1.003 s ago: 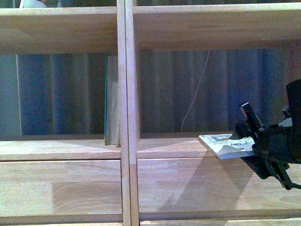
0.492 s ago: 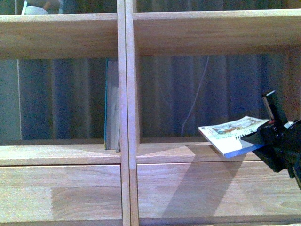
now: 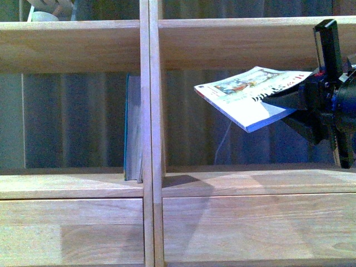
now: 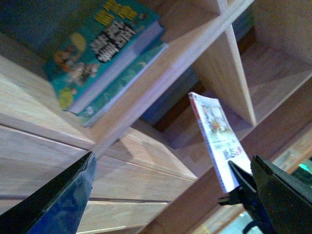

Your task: Organize books on shelf

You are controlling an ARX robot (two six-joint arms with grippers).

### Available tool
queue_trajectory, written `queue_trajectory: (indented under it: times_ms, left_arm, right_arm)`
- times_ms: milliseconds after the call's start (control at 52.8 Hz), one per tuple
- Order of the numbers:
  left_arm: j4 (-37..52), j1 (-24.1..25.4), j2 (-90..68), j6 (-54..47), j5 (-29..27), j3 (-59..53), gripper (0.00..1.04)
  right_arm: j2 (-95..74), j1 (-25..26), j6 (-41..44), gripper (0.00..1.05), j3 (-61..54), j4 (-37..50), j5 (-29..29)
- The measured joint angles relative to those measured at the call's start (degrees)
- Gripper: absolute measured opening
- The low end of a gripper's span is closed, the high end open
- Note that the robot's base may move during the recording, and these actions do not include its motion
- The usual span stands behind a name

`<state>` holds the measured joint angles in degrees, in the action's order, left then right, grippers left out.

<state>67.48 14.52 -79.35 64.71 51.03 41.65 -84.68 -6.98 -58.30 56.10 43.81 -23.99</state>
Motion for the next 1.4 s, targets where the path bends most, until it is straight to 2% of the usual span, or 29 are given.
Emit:
queue_trajectory:
  times_ms: [208, 379, 587, 1060, 1401]
  left_arm:
    - [8.55, -12.04, -3.76, 2.08, 2.93, 6.49, 0.98]
    - [9.81, -17.51, -7.61, 1.99, 1.81, 9.79, 0.98]
    - [8.44, -19.06, -11.93, 1.92, -0.59, 13.29, 0.98]
    - [11.30, -17.86, -15.17, 4.39, -3.28, 19.50, 0.97]
    - [12.11, -17.68, -15.17, 4.17, -5.07, 18.95, 0.55]
  right_arm:
    - [-2.43, -1.84, 0.94, 0.07, 2.40, 0.13, -1.31]
    - [-2.71, -4.85, 1.05, 0.07, 3.69, 0.28, -2.01]
    - [-2.91, -10.45, 1.42, 0.07, 6.49, 0.00, -1.92]
    - [-8.17, -20.28, 2.60, 0.07, 9.88, 0.00, -4.96]
    - [-8.83, -21.77, 2.45, 0.07, 9.94, 2.27, -5.33]
